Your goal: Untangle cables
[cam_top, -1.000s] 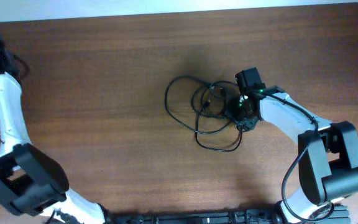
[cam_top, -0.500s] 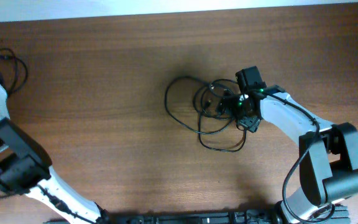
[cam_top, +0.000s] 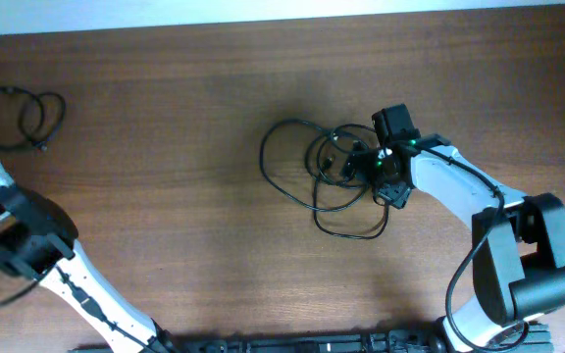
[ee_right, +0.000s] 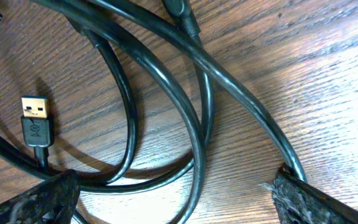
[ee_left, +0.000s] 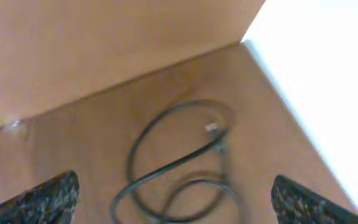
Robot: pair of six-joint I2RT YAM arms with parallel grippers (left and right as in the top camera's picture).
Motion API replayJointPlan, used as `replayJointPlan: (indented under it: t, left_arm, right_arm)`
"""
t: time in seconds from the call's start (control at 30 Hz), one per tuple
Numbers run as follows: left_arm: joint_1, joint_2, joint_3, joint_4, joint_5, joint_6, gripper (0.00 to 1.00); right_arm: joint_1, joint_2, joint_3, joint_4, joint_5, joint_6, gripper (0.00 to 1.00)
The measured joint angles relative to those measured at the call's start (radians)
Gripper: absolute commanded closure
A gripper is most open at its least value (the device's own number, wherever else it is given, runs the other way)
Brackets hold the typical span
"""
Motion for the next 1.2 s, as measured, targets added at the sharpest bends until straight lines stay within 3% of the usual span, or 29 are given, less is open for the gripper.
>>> replayJointPlan:
  t: [0.03, 0.13, 0.23, 0.27, 0.43, 0.57, 0.67, 0.8, 0.9, 1.0, 1.03, 1.07, 1.17, 1.2]
  left_arm:
    - [-0.002, -0.006, 0.139, -0.092, 0.045, 0.000, 0.01]
    - [-0.002, -0.012, 0.311, -0.245, 0.127, 0.000, 0.01]
    - [-0.016, -0.011, 0.320, -0.288, 0.311, 0.019, 0.01]
    - [-0.072, -0.011, 0.330, -0.288, 0.359, 0.080, 0.01]
    - [-0.364, -0.010, 0.428, -0.372, 0.391, 0.183, 0.01]
    - [-0.418, -0.150, 0.429, -0.412, 0.354, 0.204, 0.01]
    - [-0.418, -0.332, 0.423, -0.416, 0.349, 0.204, 0.01]
    - [-0.418, -0.572, 0.248, -0.365, 0.346, 0.205, 0.01]
    - [-0.418, -0.678, 0.210, -0.366, 0.327, 0.205, 0.01]
    - [-0.547, -0.764, 0.217, -0.354, 0.264, 0.211, 0.01]
    - [-0.578, -0.762, 0.180, -0.325, 0.233, 0.212, 0.01]
    - [-0.594, -0.769, 0.071, -0.250, 0.193, 0.214, 0.01]
    - [-0.606, -0.792, -0.548, 0.082, 0.095, 0.206, 0.01]
    - [-0.613, -0.798, -0.665, 0.158, 0.097, 0.174, 0.01]
  right_arm:
    - [0.000, 0.000, 0.000, -0.001, 0.000, 0.000, 0.02]
    - [0.000, 0.000, 0.000, -0.002, 0.000, 0.000, 0.02]
    - [0.000, 0.000, 0.000, -0.002, 0.000, 0.000, 0.02]
    - [0.000, 0.000, 0.000, -0.002, 0.000, 0.000, 0.01]
    - [0.000, 0.000, 0.000, 0.013, 0.001, 0.001, 0.02]
    - [-0.001, 0.003, -0.001, 0.055, -0.016, -0.039, 0.10]
    - [-0.001, -0.055, 0.056, -0.106, -0.003, -0.174, 0.09]
    - [-0.002, -0.570, 0.158, -0.290, 0.137, -0.216, 0.09]
    - [-0.002, -0.767, 0.159, -0.423, 0.234, -0.219, 0.09]
    - [-0.002, -0.888, 0.158, -0.512, 0.274, -0.219, 0.08]
    - [-0.002, -0.920, 0.158, -0.523, 0.282, -0.219, 0.02]
    - [-0.002, -0.941, 0.158, -0.531, 0.290, -0.219, 0.02]
    - [-0.002, -0.955, 0.158, -0.543, 0.300, -0.222, 0.02]
    - [-0.002, -0.952, 0.157, -0.538, 0.302, -0.222, 0.02]
